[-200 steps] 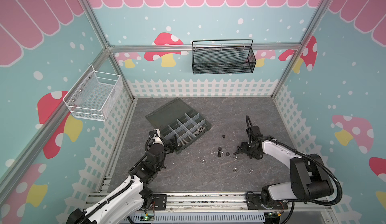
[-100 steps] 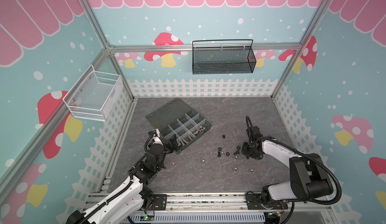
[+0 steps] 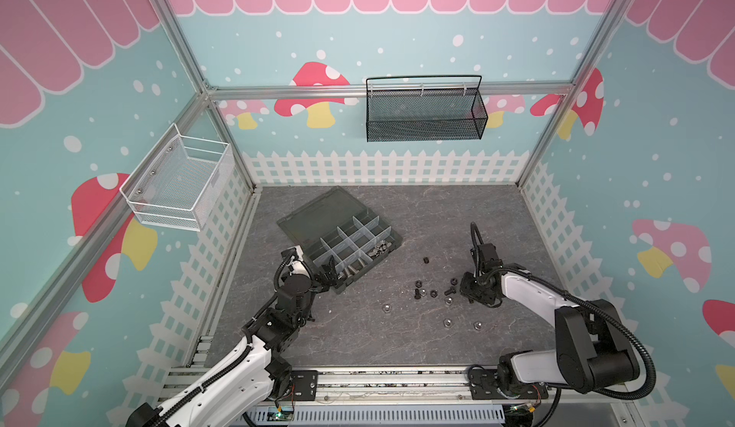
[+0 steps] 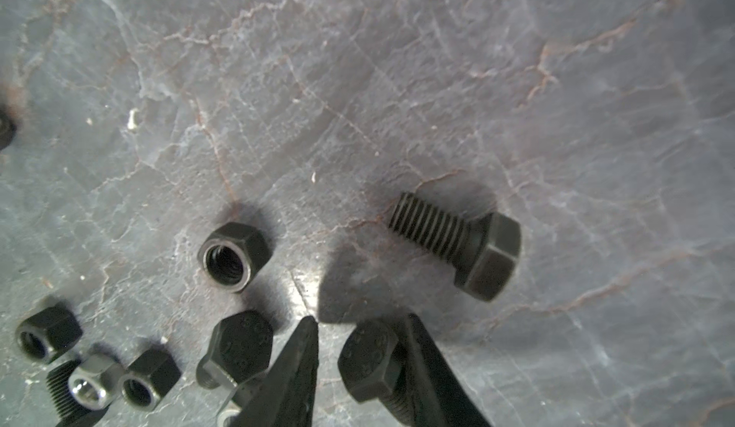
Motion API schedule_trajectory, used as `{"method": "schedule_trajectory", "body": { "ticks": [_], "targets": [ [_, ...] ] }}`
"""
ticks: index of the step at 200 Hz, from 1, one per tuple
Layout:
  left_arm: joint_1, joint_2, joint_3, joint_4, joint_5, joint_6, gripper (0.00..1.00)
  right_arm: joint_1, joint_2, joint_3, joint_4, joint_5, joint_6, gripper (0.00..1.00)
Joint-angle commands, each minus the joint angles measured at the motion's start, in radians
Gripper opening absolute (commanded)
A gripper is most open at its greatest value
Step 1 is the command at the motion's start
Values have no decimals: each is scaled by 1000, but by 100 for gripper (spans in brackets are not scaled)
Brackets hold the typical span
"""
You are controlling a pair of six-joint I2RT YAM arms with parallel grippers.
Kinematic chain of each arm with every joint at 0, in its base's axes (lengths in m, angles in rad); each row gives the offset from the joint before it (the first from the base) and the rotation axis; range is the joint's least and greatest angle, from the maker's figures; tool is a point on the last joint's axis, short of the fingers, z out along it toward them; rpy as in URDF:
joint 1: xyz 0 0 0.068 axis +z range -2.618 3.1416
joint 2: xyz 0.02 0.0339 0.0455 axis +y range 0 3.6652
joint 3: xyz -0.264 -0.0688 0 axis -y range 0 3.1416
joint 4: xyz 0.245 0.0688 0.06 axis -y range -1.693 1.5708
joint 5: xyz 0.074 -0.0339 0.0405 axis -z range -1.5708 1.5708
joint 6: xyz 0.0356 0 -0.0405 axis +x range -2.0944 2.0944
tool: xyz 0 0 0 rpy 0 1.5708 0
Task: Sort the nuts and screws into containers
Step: 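Close the right gripper on the black bolt's head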
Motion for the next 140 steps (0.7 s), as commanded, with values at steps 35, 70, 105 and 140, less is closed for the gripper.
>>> {"method": "schedule_trajectory", "body": {
  "ticks": [35,70,105,140],
  "targets": [
    [12,3,21,-4,8,-19,100,6,34,-51,-72,-35,36,31],
    [15,-1,19,-4,9,-20,100,7,30,-55,-74,-9,43,23],
    [16,3,20,-9,14,-21,100,8,13,-48,-68,-3,42,10],
    [19,9,29,-10,13,-19,100,15,-50,-24,-75,10,34,5]
  ]
}}
